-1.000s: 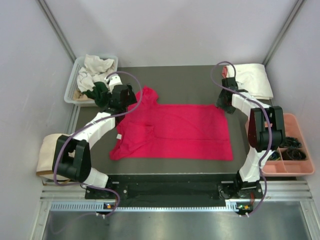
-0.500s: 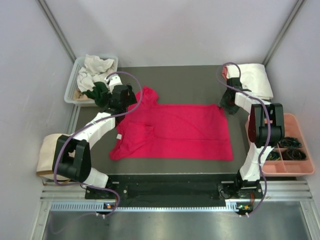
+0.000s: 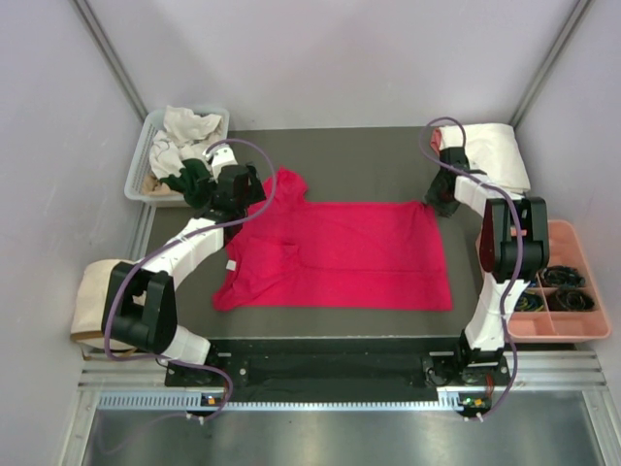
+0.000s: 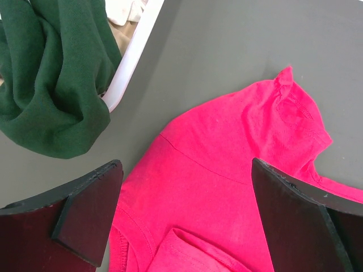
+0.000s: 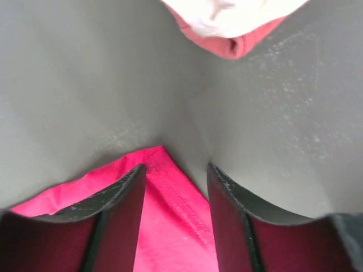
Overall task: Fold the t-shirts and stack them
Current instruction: Grap the side of the flattened tshirt furthest away from the robot with both arms
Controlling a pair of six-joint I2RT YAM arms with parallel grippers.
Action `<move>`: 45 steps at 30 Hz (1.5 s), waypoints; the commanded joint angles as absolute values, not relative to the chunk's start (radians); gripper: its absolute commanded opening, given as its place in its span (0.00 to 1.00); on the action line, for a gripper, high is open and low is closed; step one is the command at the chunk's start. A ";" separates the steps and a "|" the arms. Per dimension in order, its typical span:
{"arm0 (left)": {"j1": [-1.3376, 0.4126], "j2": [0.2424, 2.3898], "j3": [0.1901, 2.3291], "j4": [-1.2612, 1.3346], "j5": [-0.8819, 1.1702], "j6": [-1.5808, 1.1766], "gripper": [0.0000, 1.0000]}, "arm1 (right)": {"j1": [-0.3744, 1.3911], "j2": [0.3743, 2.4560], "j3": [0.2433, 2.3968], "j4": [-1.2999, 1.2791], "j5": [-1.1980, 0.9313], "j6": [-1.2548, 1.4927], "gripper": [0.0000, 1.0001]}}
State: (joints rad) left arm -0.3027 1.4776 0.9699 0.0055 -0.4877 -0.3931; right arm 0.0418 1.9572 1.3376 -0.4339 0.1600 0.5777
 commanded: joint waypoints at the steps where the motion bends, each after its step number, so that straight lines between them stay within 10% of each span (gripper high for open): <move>1: -0.305 1.477 0.960 0.049 -0.505 -0.399 0.99 | 0.041 1.996 1.370 -0.426 0.118 0.580 0.43; 16: -0.304 1.494 0.976 0.037 -0.514 -0.407 0.99 | 0.040 2.028 1.388 -0.440 0.078 0.571 0.00; 45: -0.301 2.112 1.581 0.054 -0.278 -0.158 0.99 | 0.021 2.045 1.391 -0.425 0.021 0.569 0.00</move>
